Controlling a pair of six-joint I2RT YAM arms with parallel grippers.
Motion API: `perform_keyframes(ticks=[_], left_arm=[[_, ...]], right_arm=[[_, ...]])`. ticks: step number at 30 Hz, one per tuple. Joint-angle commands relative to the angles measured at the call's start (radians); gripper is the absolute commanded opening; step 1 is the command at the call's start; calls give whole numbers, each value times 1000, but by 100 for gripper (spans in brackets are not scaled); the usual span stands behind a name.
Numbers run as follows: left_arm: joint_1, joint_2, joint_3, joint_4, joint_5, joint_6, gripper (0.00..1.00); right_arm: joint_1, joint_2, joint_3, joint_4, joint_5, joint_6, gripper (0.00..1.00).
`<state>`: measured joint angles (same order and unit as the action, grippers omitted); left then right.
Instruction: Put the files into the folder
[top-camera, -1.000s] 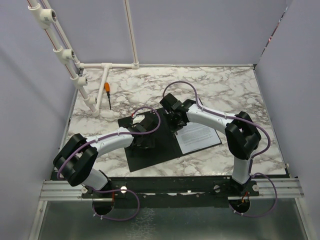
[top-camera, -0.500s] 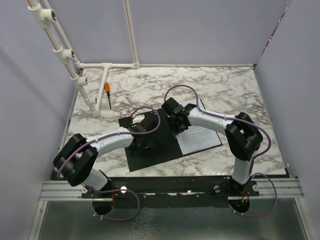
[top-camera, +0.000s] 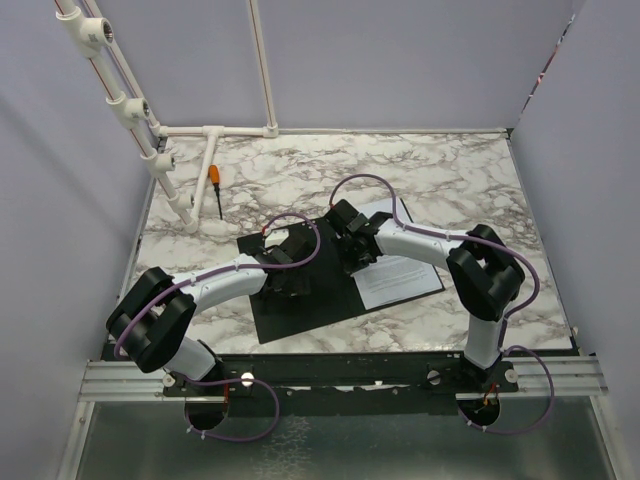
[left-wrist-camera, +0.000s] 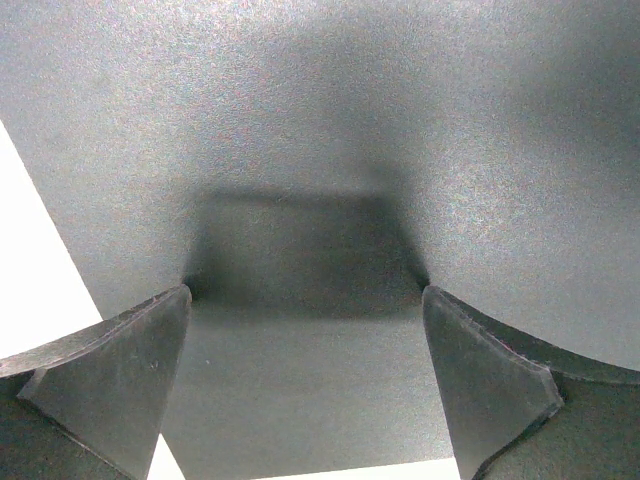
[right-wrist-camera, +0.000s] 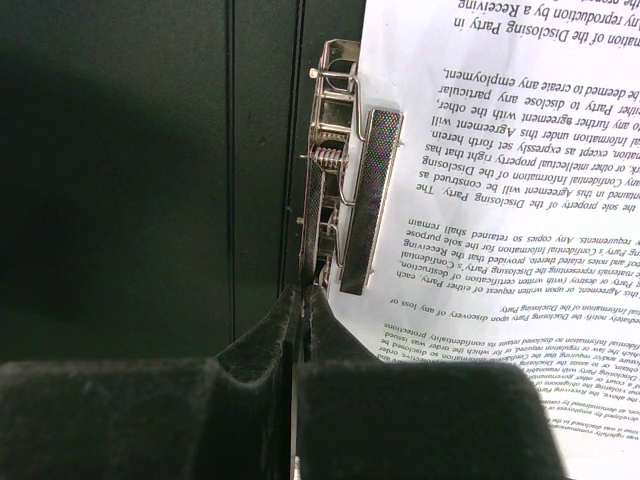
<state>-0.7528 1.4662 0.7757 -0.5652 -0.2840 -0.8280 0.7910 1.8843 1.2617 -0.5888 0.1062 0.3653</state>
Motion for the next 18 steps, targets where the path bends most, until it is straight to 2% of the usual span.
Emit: perform_keyframes(ticks=[1,10,18], left_arm=[[3,29,-44,36,63,-39,99],[3,27,-37,37,67,-32,99],[4,26,-19,36,69,-13,99]], right_arm=[[4,78,-59,-41,-24,9,1],[4,18,-23,-29,-57,27,1],[5,-67,85,-88,35,29,15]])
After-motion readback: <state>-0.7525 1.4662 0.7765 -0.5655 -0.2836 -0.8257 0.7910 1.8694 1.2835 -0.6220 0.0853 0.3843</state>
